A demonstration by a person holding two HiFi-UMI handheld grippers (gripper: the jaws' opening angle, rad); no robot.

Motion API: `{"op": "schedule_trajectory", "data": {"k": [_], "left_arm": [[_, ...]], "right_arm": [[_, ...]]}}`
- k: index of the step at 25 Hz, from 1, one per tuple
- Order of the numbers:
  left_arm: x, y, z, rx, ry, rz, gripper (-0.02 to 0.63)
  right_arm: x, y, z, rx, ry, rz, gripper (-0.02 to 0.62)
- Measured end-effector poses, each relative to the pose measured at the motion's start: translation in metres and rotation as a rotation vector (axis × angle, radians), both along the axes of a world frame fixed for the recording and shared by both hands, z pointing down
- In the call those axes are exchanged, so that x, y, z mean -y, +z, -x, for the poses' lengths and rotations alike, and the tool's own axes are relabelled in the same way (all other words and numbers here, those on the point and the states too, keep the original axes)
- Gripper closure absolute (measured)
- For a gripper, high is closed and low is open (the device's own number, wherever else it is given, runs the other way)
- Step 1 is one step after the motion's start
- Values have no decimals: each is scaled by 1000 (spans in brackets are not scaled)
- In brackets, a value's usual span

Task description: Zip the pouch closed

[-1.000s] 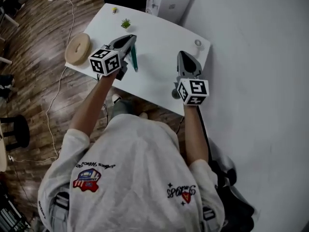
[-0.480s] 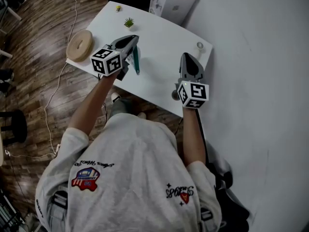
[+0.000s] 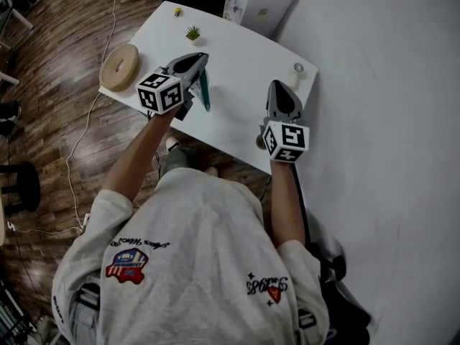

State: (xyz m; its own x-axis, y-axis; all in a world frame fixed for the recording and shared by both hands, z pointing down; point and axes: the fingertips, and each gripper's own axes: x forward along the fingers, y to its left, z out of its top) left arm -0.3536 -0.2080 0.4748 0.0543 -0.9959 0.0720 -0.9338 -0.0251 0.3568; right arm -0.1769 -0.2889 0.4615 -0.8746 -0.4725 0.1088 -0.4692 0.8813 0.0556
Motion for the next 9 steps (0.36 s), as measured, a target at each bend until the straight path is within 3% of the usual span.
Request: {"op": "schedule_trajectory", "data": {"k": [9], "left_arm": [[7,-2,-10,16,38,-5,597]], "right_arm": [[2,7,1,-19,5,-8,604]]}}
